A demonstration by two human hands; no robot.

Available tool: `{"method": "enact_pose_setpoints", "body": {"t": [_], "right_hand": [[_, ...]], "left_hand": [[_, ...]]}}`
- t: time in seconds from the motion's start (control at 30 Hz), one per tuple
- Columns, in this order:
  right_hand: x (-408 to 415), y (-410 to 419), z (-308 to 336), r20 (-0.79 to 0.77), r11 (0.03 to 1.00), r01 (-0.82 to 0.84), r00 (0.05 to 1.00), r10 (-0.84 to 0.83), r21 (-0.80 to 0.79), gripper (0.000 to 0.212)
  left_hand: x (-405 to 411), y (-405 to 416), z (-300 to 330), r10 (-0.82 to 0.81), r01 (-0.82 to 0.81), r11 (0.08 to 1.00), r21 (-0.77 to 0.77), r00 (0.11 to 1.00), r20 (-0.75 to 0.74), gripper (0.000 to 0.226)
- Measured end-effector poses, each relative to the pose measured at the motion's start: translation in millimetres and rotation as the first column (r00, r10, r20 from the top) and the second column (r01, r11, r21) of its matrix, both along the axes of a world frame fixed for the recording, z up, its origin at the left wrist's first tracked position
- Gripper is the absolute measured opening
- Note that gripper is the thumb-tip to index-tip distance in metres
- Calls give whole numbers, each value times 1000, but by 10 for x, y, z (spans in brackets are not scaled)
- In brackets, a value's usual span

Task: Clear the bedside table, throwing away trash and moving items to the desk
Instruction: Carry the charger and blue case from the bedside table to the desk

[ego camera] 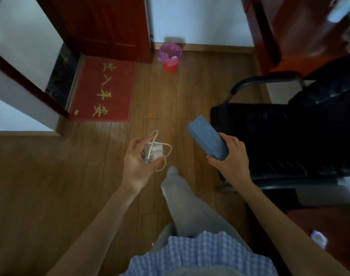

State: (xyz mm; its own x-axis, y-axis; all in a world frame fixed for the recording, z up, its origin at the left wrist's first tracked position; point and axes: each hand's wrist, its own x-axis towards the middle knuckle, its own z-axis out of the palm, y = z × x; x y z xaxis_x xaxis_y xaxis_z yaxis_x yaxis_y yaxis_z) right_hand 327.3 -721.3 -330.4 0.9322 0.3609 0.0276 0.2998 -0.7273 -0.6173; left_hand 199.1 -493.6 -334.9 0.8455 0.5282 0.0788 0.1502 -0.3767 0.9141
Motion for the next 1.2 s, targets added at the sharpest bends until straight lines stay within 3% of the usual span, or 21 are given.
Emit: {"method": "enact_pose_setpoints", "body": {"t": [0.33,0.67,0.83,0.97,1.2], "right_hand": [[1399,1338,9,-41,997,77,996,-76,30,72],[2706,2032,158,-4,972,211,977,-211,104,72],[3387,2288,190,46,945,308,948,-315,113,76],[3861,2485,289,23,873,485,873,-487,59,74],[4372,2586,334,102,736,676,730,-675,29,76]], "left_hand": [[1576,1555,107,-21,21,999,32,1000,-16,70],[3113,2545,191,-58,63,996,68,996,-74,63],[4203,2986,200,-185,199,966,166,978,-95,63],[5130,3254,287,-328,341,924,172,939,-102,60],[6483,3136,372,-583,595,788,156,803,-121,63]]}}
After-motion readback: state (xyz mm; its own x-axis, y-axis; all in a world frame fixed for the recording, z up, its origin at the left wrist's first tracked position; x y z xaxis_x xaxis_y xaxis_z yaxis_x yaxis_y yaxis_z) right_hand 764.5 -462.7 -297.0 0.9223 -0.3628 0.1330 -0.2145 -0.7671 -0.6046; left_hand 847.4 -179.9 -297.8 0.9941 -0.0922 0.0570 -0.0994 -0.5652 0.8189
